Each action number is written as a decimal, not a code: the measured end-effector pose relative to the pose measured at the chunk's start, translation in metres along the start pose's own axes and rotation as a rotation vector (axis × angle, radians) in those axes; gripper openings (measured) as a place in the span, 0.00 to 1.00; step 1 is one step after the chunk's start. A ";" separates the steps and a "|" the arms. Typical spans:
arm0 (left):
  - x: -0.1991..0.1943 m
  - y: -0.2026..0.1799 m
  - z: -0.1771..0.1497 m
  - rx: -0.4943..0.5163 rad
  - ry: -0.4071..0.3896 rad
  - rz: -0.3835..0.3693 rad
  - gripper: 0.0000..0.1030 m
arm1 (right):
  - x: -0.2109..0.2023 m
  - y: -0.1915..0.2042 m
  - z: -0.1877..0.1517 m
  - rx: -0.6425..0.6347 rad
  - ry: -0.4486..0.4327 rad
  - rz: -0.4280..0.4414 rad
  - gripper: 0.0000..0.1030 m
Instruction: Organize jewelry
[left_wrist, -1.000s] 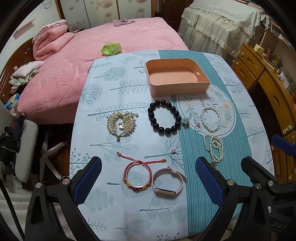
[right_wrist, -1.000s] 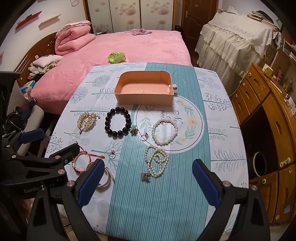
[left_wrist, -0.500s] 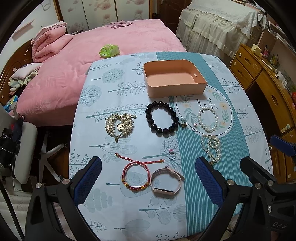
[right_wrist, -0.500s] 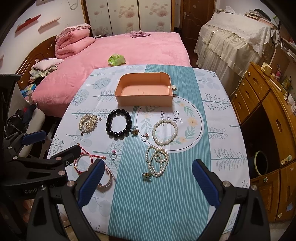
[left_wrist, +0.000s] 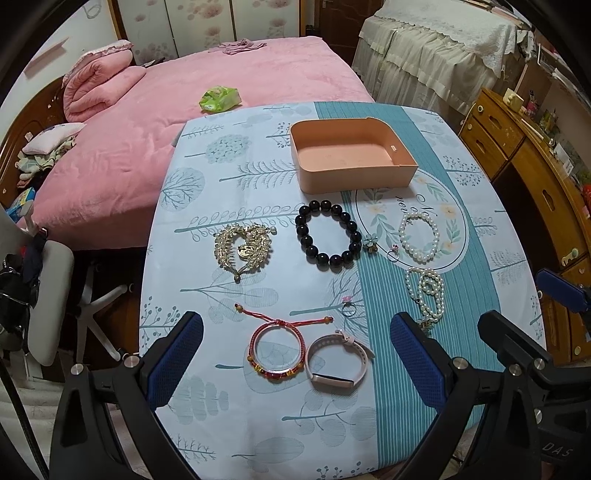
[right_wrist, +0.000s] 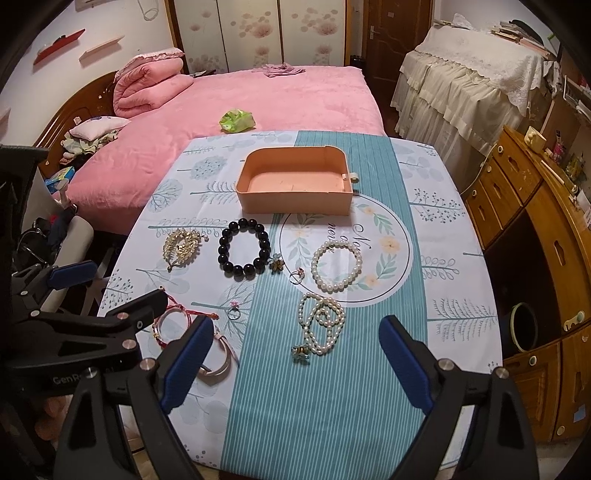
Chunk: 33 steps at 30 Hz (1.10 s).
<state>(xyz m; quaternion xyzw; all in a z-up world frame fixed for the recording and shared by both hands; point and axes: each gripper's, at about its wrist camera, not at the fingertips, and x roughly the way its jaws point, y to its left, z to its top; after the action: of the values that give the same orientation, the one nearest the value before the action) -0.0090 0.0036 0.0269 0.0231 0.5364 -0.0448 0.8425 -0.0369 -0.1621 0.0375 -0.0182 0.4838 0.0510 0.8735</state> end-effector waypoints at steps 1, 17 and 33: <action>0.001 0.001 0.000 -0.001 0.002 -0.005 0.97 | 0.001 0.001 0.000 0.000 0.001 0.004 0.89; 0.012 0.009 0.002 -0.011 0.016 0.003 0.97 | 0.012 0.009 0.007 -0.010 0.010 0.031 0.87; 0.023 0.027 0.002 -0.087 0.036 -0.011 0.97 | 0.030 0.004 0.007 0.012 0.065 0.056 0.77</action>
<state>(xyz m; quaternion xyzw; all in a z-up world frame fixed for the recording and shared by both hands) 0.0055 0.0296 0.0062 -0.0155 0.5529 -0.0257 0.8327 -0.0156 -0.1553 0.0154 -0.0009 0.5124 0.0720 0.8557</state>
